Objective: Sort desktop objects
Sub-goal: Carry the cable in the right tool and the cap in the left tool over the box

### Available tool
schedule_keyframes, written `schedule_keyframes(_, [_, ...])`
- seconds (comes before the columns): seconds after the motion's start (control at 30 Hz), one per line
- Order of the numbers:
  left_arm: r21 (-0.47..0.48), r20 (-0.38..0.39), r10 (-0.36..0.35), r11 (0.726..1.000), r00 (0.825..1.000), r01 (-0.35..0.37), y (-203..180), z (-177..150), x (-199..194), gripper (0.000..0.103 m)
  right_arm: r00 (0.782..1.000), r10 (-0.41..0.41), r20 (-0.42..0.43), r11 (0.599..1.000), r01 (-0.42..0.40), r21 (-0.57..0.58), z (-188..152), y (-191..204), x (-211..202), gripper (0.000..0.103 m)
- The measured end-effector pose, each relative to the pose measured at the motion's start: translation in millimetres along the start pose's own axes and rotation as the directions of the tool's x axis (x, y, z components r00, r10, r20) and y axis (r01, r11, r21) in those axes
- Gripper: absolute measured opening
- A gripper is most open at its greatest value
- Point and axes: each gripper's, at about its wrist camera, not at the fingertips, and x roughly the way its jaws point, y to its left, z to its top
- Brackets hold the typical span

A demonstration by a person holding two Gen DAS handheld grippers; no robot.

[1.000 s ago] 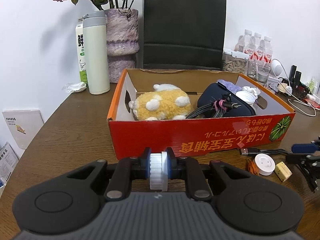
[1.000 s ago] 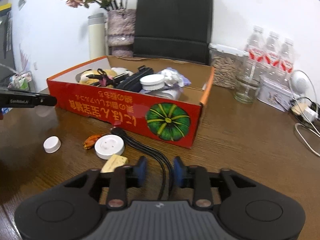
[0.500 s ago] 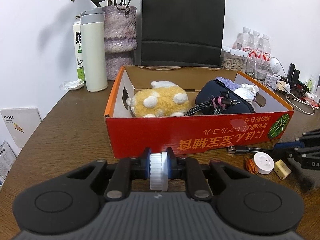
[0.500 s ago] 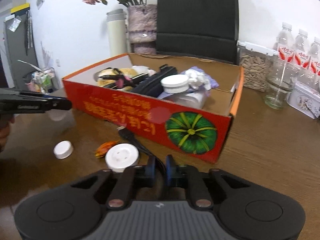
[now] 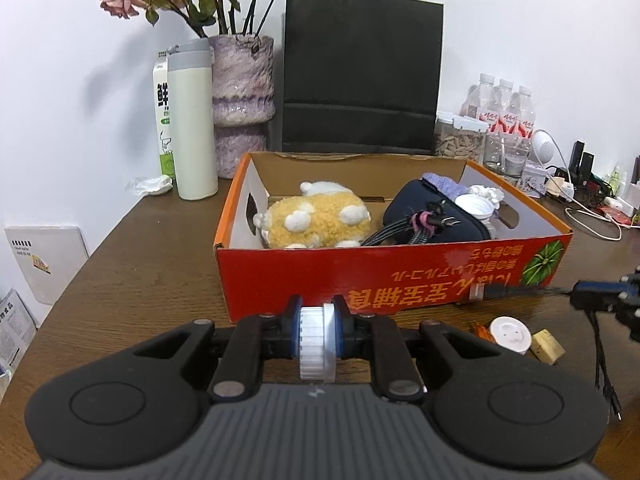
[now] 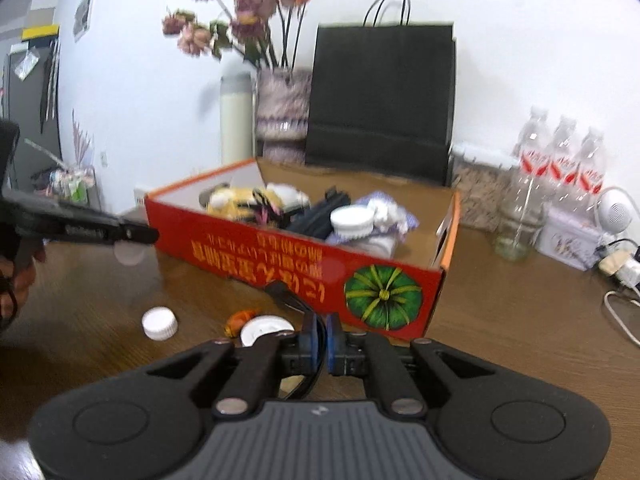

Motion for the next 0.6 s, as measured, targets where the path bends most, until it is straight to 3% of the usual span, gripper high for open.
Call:
schedule_keyframes(0.3, [-0.015,0.080,-0.029,0.999,0.996,0.031,-13,9,-30,0.016,0.988,-0.046,0.148,0.998,0.038,0.053,24,0,-37,0.003])
schedule_keyframes(0.6, [-0.010,0.169,-0.054,0.998,0.984,0.056,-28,42,-37,0.016,0.964,-0.065,0.256,0.996,0.045,0.082,62,-3,-37,0.003])
